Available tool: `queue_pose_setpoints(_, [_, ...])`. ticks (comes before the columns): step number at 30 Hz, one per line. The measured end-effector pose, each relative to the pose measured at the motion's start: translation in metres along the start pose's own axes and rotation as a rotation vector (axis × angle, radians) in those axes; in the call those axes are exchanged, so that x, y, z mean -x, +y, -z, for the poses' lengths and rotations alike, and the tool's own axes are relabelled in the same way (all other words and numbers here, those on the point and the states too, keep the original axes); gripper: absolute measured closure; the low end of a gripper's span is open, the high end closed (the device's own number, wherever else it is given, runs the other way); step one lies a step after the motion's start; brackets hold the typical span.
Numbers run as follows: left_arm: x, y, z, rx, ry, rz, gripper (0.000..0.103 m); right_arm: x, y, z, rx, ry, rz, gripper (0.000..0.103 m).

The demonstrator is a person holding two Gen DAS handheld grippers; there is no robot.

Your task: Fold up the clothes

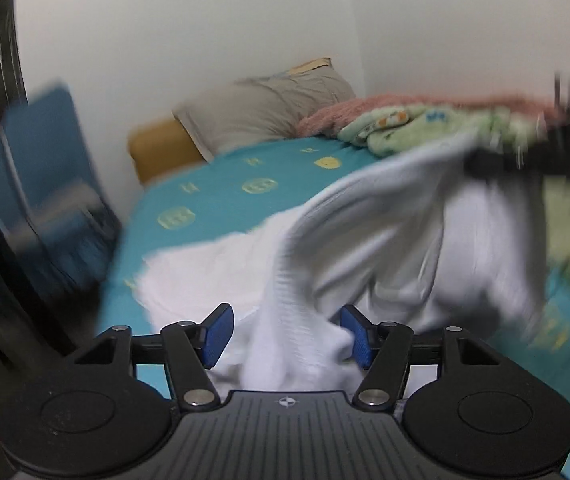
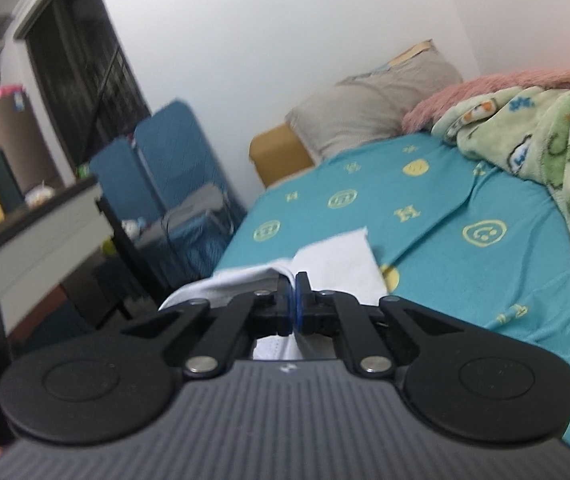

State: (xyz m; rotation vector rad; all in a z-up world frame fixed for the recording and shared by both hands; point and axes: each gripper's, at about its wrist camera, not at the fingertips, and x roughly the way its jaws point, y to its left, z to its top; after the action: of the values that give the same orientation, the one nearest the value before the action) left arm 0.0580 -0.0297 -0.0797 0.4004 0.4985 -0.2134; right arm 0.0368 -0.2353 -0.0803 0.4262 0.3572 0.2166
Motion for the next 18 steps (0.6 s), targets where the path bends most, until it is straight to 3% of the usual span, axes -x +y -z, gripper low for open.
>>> queue_pose_setpoints(2, [0.006, -0.004, 0.001, -0.041, -0.015, -0.071, 0.038, 0.003, -0.003, -0.003, -0.006, -0.028, 0.03, 0.099])
queue_pose_setpoints(4, [0.018, -0.001, -0.001, -0.022, -0.044, -0.063, 0.031, 0.002, -0.009, -0.005, -0.017, -0.031, 0.065, 0.099])
queue_pose_setpoints(9, [0.058, 0.016, -0.009, -0.003, -0.201, 0.109, 0.03, -0.01, -0.029, -0.007, -0.044, 0.023, 0.131, 0.099])
queue_pose_setpoints(11, [0.066, 0.027, -0.011, 0.009, -0.223, 0.204, 0.039, -0.017, -0.037, -0.006, -0.057, 0.054, 0.144, 0.099])
queue_pose_setpoints(13, [0.06, 0.037, -0.014, 0.051, -0.179, 0.259, 0.066, -0.022, -0.047, -0.005, -0.089, 0.087, 0.142, 0.099])
queue_pose_setpoints(15, [0.041, 0.048, -0.016, 0.108, -0.1, 0.296, 0.074, -0.026, -0.053, -0.002, -0.114, 0.118, 0.152, 0.098])
queue_pose_setpoints(18, [0.007, 0.062, -0.017, 0.18, 0.046, 0.367, 0.074, -0.031, -0.062, 0.003, -0.149, 0.166, 0.167, 0.098])
